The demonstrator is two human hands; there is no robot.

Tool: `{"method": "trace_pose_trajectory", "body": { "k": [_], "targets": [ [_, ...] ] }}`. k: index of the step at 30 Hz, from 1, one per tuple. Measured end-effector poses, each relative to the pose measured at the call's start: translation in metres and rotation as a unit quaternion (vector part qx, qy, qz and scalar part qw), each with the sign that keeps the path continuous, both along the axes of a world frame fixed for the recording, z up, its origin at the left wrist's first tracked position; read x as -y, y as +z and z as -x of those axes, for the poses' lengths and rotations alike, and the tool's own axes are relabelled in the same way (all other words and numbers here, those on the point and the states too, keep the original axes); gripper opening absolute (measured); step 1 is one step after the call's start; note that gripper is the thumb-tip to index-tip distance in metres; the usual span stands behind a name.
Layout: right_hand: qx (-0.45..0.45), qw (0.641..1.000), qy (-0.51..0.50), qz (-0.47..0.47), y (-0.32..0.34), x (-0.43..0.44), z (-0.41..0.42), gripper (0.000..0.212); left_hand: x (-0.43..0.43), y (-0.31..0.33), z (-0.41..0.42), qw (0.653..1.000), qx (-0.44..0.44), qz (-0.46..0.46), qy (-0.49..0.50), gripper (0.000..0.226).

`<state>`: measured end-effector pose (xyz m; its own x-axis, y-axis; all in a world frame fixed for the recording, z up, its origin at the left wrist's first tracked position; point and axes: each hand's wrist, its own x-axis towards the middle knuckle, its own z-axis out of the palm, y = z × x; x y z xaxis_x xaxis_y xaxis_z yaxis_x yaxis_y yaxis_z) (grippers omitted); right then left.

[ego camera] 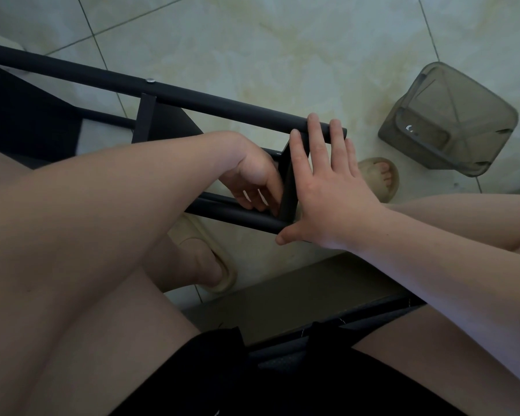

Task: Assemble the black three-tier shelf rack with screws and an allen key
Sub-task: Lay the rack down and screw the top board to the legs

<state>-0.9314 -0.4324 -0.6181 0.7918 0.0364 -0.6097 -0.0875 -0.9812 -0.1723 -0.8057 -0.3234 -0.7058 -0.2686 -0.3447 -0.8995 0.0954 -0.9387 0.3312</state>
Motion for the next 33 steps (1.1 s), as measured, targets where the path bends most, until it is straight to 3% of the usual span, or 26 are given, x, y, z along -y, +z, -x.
{"method": "trace_pose_trajectory", "body": {
  "k": [5,25,33],
  "targets": [
    [0.001,1.0,0.001,0.002,-0.0003,0.0003,0.0,0.155,0.0044,0.0005,0.0042,1.0,-0.004,0.011,-0.001,0.006],
    [0.006,1.0,0.002,0.0,-0.0011,0.0004,0.0002,0.154,0.0049,0.0012,-0.0004,1.0,-0.008,0.013,0.011,0.03],
    [0.006,1.0,0.001,0.002,-0.0005,0.0,0.0002,0.155,0.0025,0.001,0.0042,1.0,-0.015,-0.003,-0.002,0.004]
  ]
}}
